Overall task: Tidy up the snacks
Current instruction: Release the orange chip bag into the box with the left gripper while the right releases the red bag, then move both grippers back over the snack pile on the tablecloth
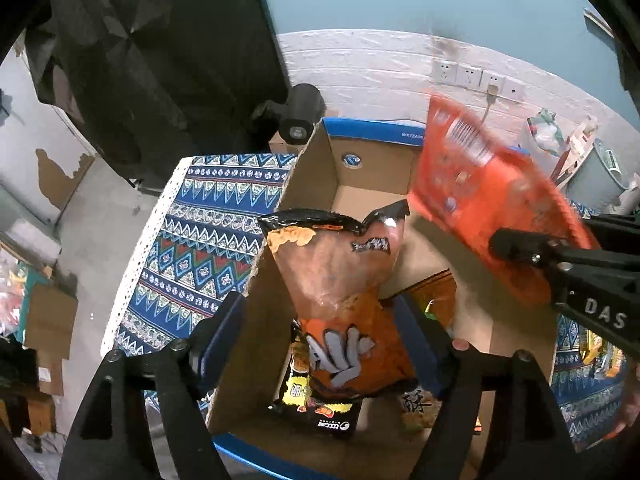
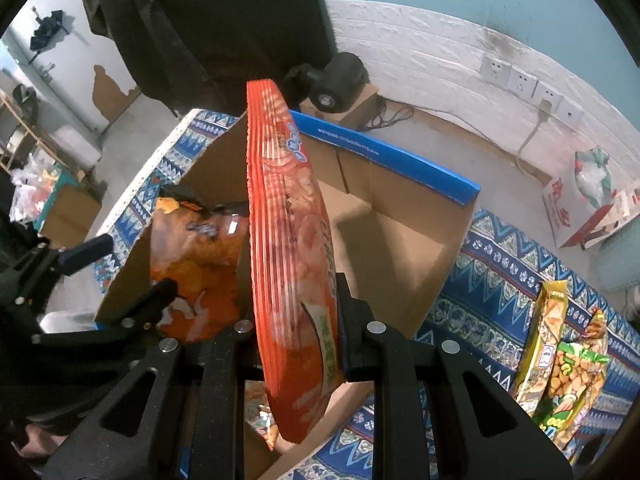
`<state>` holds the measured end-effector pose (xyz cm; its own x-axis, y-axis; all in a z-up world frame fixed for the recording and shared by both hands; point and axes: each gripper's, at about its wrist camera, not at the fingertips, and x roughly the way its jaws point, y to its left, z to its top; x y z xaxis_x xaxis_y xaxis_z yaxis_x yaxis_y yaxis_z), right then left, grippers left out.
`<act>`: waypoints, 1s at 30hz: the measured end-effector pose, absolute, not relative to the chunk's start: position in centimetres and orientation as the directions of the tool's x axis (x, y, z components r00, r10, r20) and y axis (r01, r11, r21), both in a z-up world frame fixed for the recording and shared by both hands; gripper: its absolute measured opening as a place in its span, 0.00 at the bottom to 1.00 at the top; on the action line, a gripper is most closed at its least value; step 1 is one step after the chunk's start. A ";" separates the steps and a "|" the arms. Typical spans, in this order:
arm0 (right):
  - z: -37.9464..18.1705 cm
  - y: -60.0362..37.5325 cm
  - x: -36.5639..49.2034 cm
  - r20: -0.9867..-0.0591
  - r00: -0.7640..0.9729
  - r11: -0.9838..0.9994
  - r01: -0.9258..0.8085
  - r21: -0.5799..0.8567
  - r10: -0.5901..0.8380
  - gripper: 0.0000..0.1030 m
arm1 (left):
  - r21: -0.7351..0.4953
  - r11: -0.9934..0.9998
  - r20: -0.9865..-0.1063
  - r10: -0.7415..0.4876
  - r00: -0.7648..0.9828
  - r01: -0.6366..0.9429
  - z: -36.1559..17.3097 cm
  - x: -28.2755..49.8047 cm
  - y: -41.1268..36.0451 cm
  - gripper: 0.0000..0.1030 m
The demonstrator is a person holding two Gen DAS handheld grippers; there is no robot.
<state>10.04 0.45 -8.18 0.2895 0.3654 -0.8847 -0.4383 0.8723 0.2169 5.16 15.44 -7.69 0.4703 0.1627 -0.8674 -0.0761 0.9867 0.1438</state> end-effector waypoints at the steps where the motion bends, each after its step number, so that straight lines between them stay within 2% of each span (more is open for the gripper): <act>1: -8.2 0.5 10.0 -0.885 0.289 0.872 -0.438 0.218 0.366 0.19 | 0.143 0.987 -0.867 0.162 0.471 -0.076 -7.6 5.1 15.4 0.75; 3: -8.2 0.5 10.1 -0.884 0.283 0.871 -0.436 0.225 0.371 0.19 | 0.143 0.987 -0.867 0.162 0.472 -0.076 -7.5 5.0 15.5 0.75; 5: -8.2 0.5 10.0 -0.881 0.276 0.866 -0.439 0.239 0.383 0.30 | 0.140 0.987 -0.866 0.161 0.474 -0.078 -7.3 5.1 15.5 0.75; 9: -7.5 0.4 9.6 -0.873 0.290 0.860 -0.452 0.237 0.392 0.38 | 0.133 0.988 -0.866 0.156 0.476 -0.082 -7.0 5.0 15.5 0.75; 11: -6.8 0.2 9.2 -0.866 0.311 0.860 -0.457 0.224 0.391 0.48 | 0.123 0.989 -0.867 0.147 0.475 -0.080 -6.9 4.9 15.4 0.75; 16: -5.6 -0.7 8.6 -0.861 0.345 0.867 -0.458 0.194 0.375 0.56 | 0.113 0.992 -0.867 0.130 0.481 -0.063 -6.5 4.8 14.4 0.76; 30: -4.6 -7.8 6.4 -0.871 0.388 0.900 -0.416 0.126 0.301 0.57 | 0.084 0.996 -0.875 0.054 0.480 0.041 -5.6 4.1 9.2 0.77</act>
<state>6.37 -7.75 -4.60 0.3879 0.3013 -0.8711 -0.4162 0.9005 0.1261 4.10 9.22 -5.57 0.4804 0.0541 -0.8754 0.0410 0.9956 0.0840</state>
